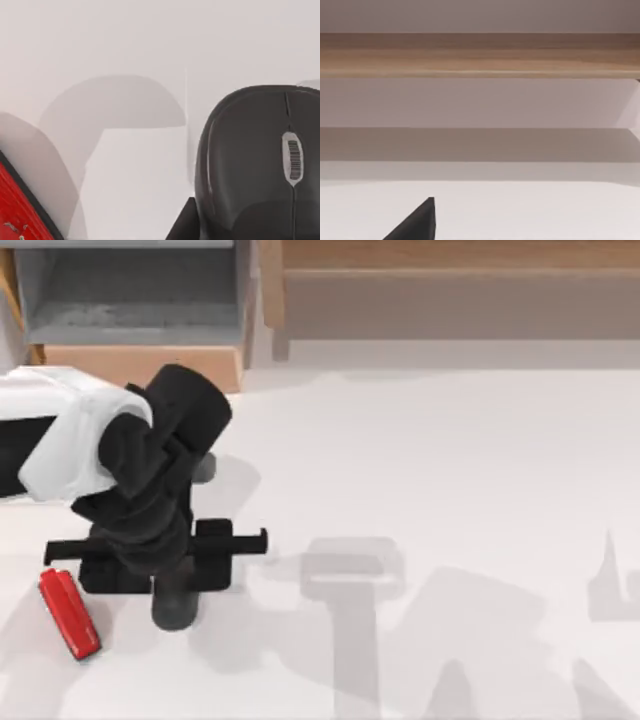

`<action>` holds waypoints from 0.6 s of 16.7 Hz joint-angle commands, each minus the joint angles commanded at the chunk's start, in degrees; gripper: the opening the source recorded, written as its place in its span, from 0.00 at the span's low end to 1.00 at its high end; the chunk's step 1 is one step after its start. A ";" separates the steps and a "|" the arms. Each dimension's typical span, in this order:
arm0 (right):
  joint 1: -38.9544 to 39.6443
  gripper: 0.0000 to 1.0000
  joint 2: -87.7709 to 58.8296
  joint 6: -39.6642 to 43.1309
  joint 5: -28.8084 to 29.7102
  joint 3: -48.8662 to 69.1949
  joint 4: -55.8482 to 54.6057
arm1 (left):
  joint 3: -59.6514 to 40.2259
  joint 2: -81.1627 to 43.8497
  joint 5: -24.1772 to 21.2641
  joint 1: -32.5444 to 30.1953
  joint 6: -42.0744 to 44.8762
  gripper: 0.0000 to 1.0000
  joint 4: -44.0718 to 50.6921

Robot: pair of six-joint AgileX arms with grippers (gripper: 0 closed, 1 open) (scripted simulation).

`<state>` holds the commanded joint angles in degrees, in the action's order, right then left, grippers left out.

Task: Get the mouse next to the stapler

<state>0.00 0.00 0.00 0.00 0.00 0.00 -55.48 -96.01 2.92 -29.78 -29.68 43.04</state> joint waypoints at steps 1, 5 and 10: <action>0.00 1.00 0.00 0.00 0.00 0.00 0.00 | 0.53 -0.53 -0.04 0.00 0.01 0.00 0.06; 0.00 1.00 0.00 0.00 0.00 0.00 0.00 | 0.69 -0.69 -0.05 0.00 0.02 0.00 0.07; 0.00 1.00 0.00 0.00 0.00 0.00 0.00 | 0.69 -0.69 -0.05 0.00 0.02 0.30 0.07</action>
<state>0.00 0.00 0.00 0.00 0.00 0.00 -54.80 -96.70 2.88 -29.78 -29.66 43.11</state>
